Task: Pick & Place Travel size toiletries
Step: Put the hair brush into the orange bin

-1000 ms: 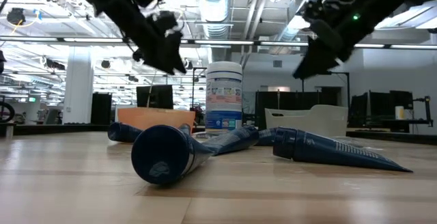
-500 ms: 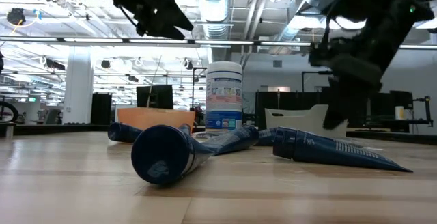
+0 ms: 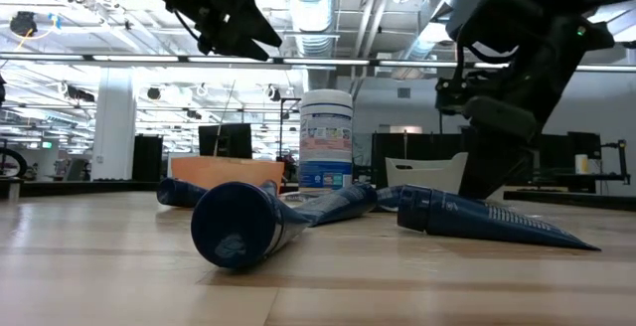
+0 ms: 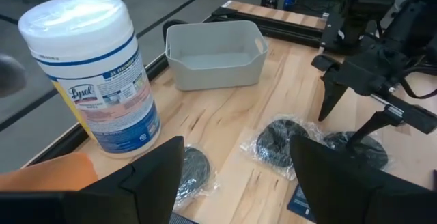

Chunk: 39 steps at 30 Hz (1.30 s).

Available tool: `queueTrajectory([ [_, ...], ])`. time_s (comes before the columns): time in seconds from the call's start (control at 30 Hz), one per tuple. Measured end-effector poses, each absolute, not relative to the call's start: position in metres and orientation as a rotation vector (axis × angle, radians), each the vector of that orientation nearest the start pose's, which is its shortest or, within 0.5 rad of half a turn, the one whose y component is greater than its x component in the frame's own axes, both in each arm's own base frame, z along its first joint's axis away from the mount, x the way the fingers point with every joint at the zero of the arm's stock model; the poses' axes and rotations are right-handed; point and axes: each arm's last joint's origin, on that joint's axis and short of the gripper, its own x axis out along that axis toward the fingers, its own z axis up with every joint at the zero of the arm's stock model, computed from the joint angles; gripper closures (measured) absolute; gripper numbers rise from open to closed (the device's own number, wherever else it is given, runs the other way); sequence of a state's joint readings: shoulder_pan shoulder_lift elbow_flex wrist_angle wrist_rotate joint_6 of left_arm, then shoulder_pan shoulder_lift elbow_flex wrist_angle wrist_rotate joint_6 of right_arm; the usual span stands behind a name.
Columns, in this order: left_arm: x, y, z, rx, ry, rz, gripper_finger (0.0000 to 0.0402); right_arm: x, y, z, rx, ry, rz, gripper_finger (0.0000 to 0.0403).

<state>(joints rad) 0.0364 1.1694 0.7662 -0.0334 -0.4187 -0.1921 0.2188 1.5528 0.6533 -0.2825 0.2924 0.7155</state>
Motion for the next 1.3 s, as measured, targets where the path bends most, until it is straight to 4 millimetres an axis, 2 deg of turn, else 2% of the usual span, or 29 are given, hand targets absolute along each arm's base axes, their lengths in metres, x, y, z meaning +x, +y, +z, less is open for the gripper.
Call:
queueTrajectory([
  [0.13,0.251,0.021,0.266,-0.102,0.387,0.488,0.0137,0.246,0.047,0.124,0.352,1.065,-0.441,0.0177],
  [0.4,0.251,0.021,0.266,-0.103,0.387,0.487,0.0137,0.246,0.048,0.124,0.355,1.07,-0.425,0.0311],
  [0.63,0.251,0.021,0.266,-0.103,0.386,0.487,0.0137,0.246,0.048,0.123,0.343,1.072,-0.425,0.0393],
  [0.9,0.251,0.021,0.266,-0.13,0.379,0.492,0.0137,0.241,0.047,0.133,0.35,1.058,-0.408,0.0402],
  [1.1,0.251,0.021,0.266,-0.18,0.363,0.501,0.0137,0.232,0.045,0.161,0.365,0.97,-0.375,0.0402],
  [1.3,0.252,0.02,0.268,-0.297,0.28,0.509,0.0137,0.223,0.041,0.192,0.337,0.805,-0.381,0.0402],
])
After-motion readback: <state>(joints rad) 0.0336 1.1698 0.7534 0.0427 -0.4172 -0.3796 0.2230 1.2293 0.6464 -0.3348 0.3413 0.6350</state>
